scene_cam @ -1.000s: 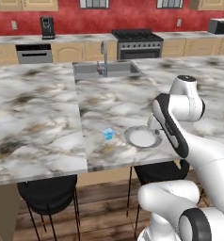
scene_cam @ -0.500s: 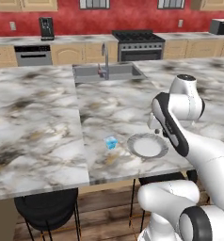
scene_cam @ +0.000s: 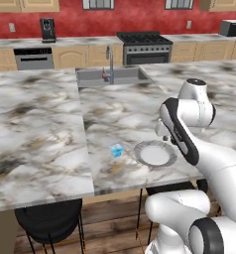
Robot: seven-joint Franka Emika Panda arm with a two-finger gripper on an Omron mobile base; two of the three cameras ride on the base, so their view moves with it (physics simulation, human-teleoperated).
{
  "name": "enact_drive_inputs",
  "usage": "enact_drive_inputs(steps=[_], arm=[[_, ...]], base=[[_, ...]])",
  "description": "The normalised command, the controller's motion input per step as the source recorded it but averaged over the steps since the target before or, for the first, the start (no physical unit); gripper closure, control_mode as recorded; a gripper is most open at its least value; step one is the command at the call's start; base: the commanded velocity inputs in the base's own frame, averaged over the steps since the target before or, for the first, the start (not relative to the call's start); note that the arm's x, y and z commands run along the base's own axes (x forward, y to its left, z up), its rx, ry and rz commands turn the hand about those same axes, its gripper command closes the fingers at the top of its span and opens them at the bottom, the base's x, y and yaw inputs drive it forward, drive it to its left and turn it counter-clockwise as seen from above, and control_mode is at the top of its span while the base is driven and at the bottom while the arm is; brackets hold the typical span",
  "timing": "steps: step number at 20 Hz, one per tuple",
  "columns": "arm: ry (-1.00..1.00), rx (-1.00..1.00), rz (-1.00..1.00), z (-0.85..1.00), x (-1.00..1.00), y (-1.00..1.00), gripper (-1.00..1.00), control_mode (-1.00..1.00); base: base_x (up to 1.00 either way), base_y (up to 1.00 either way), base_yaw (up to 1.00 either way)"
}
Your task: Place two yogurt containers on each plate.
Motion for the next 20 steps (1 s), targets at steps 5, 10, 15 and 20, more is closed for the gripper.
enact_drive_inputs(steps=[5, 10, 15, 20], arm=[[0.0, 0.0, 0.02, -0.13, 0.95, 0.44, -1.0, -1.0], [0.02, -0.03, 0.06, -0.34, 0.97, 0.91, -1.0, -1.0], [0.0, -0.03, 0.12, -0.36, 0.57, 0.89, -1.0, -1.0], [0.0, -0.02, 0.13, -0.42, 0.35, 0.42, -1.0, -1.0]], base=[[0.0, 0.0, 0.0], [0.0, 0.0, 0.0], [0.0, 0.0, 0.0], [0.0, 0.0, 0.0]])
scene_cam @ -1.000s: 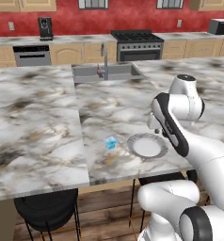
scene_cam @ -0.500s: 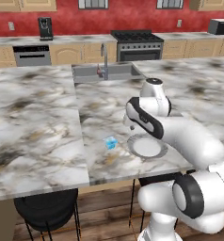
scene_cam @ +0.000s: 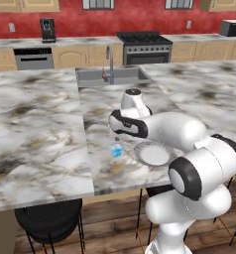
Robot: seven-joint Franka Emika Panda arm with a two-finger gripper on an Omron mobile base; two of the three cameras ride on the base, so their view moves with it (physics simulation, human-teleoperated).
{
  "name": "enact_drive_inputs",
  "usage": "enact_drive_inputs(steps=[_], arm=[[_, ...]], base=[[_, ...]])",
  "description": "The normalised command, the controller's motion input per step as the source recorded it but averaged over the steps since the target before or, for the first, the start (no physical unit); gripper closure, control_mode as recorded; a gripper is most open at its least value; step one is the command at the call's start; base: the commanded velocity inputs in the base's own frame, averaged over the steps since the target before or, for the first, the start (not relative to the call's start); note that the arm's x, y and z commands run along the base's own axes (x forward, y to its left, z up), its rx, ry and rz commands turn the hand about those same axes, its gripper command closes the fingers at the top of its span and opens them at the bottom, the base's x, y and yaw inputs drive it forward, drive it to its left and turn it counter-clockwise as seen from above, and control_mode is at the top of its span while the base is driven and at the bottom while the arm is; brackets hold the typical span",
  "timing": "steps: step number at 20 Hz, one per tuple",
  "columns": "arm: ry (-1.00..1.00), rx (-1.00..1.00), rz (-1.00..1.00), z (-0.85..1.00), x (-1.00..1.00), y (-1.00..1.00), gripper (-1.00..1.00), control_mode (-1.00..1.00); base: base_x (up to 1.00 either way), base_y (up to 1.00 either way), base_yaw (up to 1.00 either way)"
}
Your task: Place two yogurt containers on each plate.
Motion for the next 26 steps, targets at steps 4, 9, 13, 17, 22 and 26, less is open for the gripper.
enact_drive_inputs(steps=[4, 9, 13, 17, 22, 26], arm=[[0.0, 0.0, 0.06, -0.46, 0.16, 0.17, -1.0, -1.0], [0.0, 0.0, 0.02, -0.44, 0.25, 0.27, -1.0, -1.0], [0.0, 0.0, 0.0, -0.37, 0.18, 0.38, -1.0, -1.0], [0.0, 0.0, 0.0, -0.04, 0.09, 0.0, -1.0, -1.0], [0.0, 0.01, 0.0, -0.02, 0.18, -0.23, -1.0, -1.0], [0.0, 0.01, 0.0, -0.09, 0.17, -0.18, -1.0, -1.0]], base=[[0.0, 0.0, 0.0], [0.0, 0.0, 0.0], [0.0, 0.0, 0.0], [0.0, 0.0, 0.0], [0.0, 0.0, 0.0], [0.0, 0.0, 0.0]])
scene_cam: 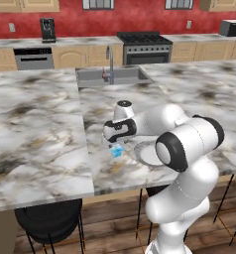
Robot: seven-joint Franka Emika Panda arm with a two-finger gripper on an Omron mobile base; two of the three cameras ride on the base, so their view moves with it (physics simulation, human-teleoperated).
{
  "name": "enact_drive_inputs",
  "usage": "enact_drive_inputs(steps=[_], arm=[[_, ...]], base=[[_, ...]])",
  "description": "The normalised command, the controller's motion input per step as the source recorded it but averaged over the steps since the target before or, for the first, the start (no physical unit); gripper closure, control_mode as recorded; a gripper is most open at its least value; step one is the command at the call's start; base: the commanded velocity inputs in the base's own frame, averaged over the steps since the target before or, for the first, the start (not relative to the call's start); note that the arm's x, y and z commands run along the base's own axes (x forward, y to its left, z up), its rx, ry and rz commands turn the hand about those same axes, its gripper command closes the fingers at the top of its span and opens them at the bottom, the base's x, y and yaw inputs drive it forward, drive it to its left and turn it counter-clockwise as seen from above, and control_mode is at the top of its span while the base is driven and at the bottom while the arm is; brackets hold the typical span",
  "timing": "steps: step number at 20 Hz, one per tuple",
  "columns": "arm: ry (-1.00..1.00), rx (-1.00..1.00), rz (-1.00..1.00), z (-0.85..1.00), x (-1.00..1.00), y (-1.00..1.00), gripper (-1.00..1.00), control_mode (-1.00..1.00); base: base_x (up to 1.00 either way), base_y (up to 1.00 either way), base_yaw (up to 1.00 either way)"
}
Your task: Place two yogurt containers on each plate.
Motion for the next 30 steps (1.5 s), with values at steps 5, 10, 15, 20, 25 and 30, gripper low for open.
enact_drive_inputs(steps=[5, 10, 15, 20, 25, 30], arm=[[0.0, 0.0, 0.0, -0.16, 0.11, 0.0, -1.0, -1.0], [0.0, 0.0, 0.0, -0.21, 0.03, 0.0, -1.0, -1.0], [0.0, 0.0, 0.0, -0.17, 0.09, 0.0, -1.0, -1.0], [0.0, 0.0, 0.0, -0.18, 0.05, 0.0, -1.0, -1.0], [0.0, 0.0, 0.0, -0.13, 0.0, 0.01, -1.0, -1.0], [0.01, 0.0, 0.0, -0.07, 0.0, 0.0, -1.0, -1.0]], base=[[0.0, 0.0, 0.0], [0.0, 0.0, 0.0], [0.0, 0.0, 0.0], [0.0, 0.0, 0.0], [0.0, 0.0, 0.0], [0.0, 0.0, 0.0]])
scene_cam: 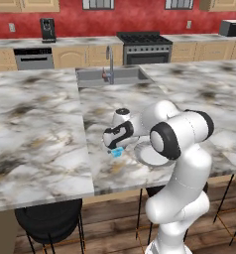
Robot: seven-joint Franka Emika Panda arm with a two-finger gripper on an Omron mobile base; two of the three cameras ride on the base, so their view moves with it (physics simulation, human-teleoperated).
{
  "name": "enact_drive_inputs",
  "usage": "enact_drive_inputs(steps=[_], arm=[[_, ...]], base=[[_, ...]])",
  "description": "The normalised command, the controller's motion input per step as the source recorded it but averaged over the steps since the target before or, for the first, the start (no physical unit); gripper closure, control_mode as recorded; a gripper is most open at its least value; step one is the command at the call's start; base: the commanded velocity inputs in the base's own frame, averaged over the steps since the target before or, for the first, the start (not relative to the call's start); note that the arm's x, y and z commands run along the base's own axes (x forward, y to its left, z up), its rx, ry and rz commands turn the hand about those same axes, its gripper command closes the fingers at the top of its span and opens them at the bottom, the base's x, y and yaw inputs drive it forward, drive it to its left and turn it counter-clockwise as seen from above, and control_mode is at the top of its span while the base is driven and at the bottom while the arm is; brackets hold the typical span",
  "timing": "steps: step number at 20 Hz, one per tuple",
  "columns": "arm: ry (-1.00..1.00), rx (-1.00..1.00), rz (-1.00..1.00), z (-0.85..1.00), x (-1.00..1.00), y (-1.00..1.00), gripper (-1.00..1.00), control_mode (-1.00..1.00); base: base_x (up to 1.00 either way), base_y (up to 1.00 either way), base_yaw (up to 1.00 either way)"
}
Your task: Place two yogurt containers on each plate.
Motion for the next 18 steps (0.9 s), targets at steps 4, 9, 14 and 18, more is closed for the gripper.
enact_drive_inputs(steps=[4, 9, 14, 18], arm=[[0.0, 0.0, 0.0, -0.07, 0.0, 0.0, -1.0, -1.0], [0.0, 0.0, 0.0, -0.1, 0.0, 0.01, 1.0, -1.0], [-0.04, 0.0, 0.01, 0.14, 0.0, -0.05, 1.0, -1.0], [-0.01, 0.0, 0.0, 0.34, 0.0, -0.17, 1.0, -1.0]], base=[[0.0, 0.0, 0.0], [0.0, 0.0, 0.0], [0.0, 0.0, 0.0], [0.0, 0.0, 0.0]])
